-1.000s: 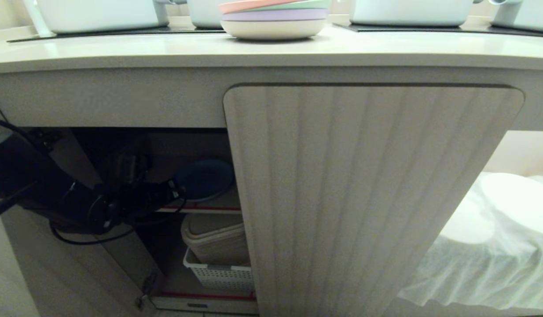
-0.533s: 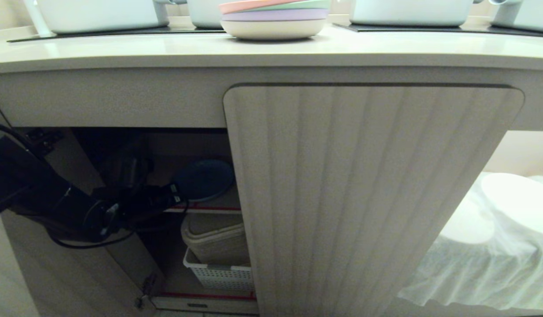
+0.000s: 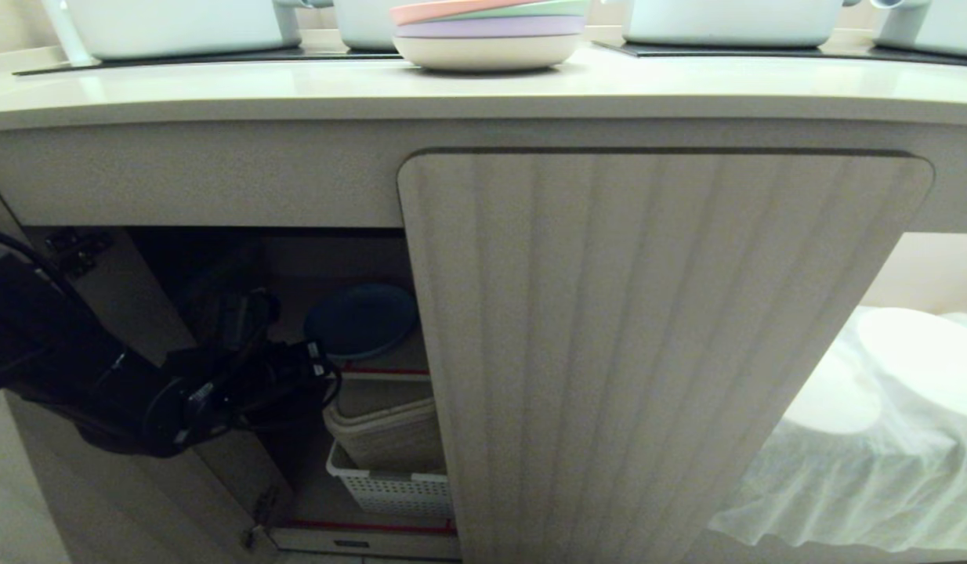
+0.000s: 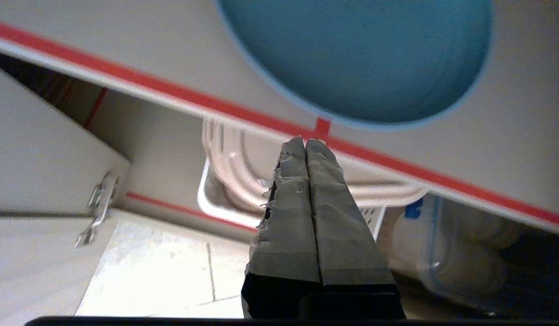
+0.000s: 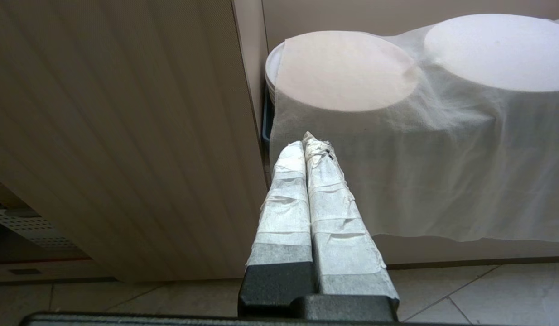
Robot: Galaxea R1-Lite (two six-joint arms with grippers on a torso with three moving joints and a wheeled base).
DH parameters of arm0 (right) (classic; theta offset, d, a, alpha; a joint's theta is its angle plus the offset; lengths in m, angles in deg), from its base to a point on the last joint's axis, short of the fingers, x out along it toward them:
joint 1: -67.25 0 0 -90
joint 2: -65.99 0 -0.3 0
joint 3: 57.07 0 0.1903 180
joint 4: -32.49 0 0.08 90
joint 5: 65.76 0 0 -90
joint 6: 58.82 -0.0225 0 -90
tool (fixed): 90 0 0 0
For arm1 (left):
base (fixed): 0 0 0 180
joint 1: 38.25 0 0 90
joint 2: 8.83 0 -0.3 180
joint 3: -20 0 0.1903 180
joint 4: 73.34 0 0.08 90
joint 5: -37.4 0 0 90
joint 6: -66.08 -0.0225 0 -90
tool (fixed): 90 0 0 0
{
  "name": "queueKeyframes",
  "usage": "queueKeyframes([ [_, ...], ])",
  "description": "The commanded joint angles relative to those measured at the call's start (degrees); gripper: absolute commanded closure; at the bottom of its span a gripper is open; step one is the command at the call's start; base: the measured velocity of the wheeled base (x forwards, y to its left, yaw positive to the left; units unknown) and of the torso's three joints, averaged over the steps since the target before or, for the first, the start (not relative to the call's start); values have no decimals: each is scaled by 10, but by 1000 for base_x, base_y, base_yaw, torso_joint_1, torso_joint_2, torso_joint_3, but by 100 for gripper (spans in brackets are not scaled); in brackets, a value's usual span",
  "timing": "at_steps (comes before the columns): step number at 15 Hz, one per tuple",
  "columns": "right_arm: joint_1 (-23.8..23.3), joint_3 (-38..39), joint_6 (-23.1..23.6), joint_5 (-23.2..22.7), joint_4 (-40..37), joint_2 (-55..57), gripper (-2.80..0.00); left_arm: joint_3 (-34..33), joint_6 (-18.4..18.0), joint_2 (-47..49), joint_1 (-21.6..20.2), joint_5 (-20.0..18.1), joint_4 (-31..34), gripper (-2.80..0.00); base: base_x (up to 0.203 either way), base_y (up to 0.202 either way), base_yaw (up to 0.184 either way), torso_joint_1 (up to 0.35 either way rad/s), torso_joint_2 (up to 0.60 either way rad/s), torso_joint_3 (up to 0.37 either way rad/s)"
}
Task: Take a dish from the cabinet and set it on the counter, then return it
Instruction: Close the cabinet door
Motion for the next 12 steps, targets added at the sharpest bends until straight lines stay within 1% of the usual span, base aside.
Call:
queueKeyframes([
  [1, 0, 0, 0, 0, 0, 0, 0, -8, -5, -1, -1, 2, -3, 0, 0, 0, 0, 0, 0, 0],
  [3, 0, 0, 0, 0, 0, 0, 0, -27, -20, -1, 0, 9, -8, 0, 0, 0, 0, 0, 0, 0],
  [4, -1, 0, 0, 0, 0, 0, 0, -41, -29, 0, 3, 10, -29, 0, 0, 0, 0, 0, 0, 0],
  [5, -1, 0, 0, 0, 0, 0, 0, -54, -39, 0, 8, 11, -53, 0, 0, 0, 0, 0, 0, 0],
  [9, 0, 0, 0, 0, 0, 0, 0, -133, -108, 2, 18, 11, -193, 0, 0, 0, 0, 0, 0, 0],
  [12, 0, 0, 0, 0, 0, 0, 0, -173, -141, -1, 19, 10, -244, 0, 0, 0, 0, 0, 0, 0],
])
